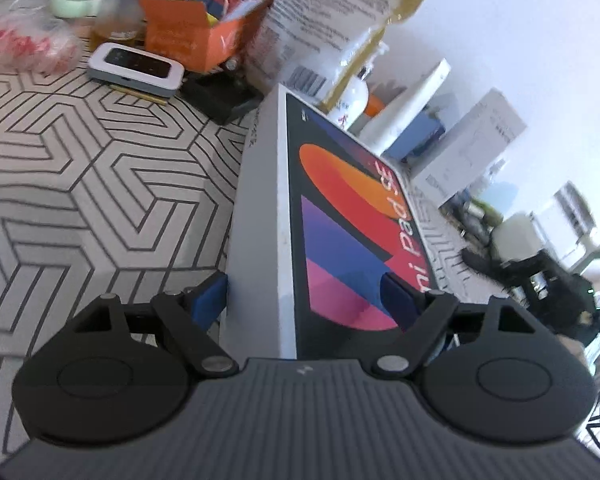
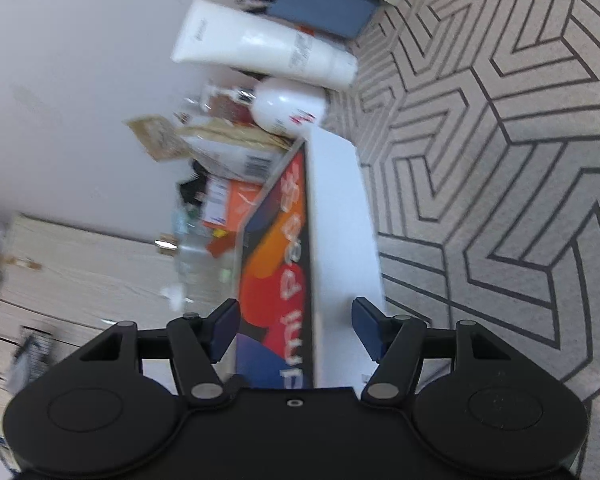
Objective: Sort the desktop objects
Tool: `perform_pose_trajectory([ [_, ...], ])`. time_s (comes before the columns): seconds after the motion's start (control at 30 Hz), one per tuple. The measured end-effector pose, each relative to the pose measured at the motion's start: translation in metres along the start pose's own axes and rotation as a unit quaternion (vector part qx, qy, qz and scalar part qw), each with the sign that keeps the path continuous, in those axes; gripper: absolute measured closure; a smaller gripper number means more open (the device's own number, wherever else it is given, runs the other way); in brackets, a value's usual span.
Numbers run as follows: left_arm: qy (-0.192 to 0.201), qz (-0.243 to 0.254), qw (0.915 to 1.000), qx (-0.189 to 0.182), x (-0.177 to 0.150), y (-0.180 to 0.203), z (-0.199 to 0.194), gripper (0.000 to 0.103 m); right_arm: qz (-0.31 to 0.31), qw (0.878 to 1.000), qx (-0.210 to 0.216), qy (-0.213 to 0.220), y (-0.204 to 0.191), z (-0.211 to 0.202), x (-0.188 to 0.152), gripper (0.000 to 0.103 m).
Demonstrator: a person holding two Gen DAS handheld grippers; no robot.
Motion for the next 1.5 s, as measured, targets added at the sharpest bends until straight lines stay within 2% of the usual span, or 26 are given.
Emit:
perform_pose_trajectory([
  [0.2,0.002,0.017,0.9998,0.009,-0.001,0.003,-0.002,0.021,-0.016,0.999,-0.031,-0.003,0.001,0.008,-0.005,0.032],
  [0.33,0.002,0.049,0.9985,0.027,-0.005,0.007,0.000,0.021,-0.048,0.998,-0.047,0.006,-0.006,0.006,-0.008,0.032],
  [0.4,0.002,0.054,0.9978,0.039,-0.007,0.008,0.002,0.020,-0.083,0.993,-0.080,0.015,-0.012,0.006,-0.010,0.032],
  [0.5,-0.001,0.061,0.9968,0.052,-0.009,0.009,0.003,0.019,-0.142,0.977,-0.156,0.041,-0.017,0.007,-0.013,0.032],
  [0.57,-0.004,0.067,0.9959,0.061,-0.009,0.011,0.003,0.020,-0.163,0.970,-0.172,0.045,-0.020,0.008,-0.015,0.032],
  [0.87,-0.009,0.061,0.9951,0.077,-0.015,0.011,0.009,0.015,-0.201,0.959,-0.193,0.039,-0.025,0.015,-0.019,0.032],
  [1.13,-0.017,0.044,0.9959,0.078,-0.017,0.009,0.011,0.012,-0.202,0.959,-0.194,0.036,-0.025,0.015,-0.022,0.033],
  [1.5,-0.019,0.067,0.9935,0.090,-0.019,0.015,0.016,0.006,-0.224,0.952,-0.206,0.037,-0.028,0.017,-0.025,0.031],
])
Point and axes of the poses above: each gripper's, at about its wrist camera, not at the fingertips, and z roughly the way its jaws point, y to its right, x to its top, the point moved 8 cm from there along z, roughly the way its jaws point, and after that the axes turned 6 degrees about -x, right-handed, at the moved point
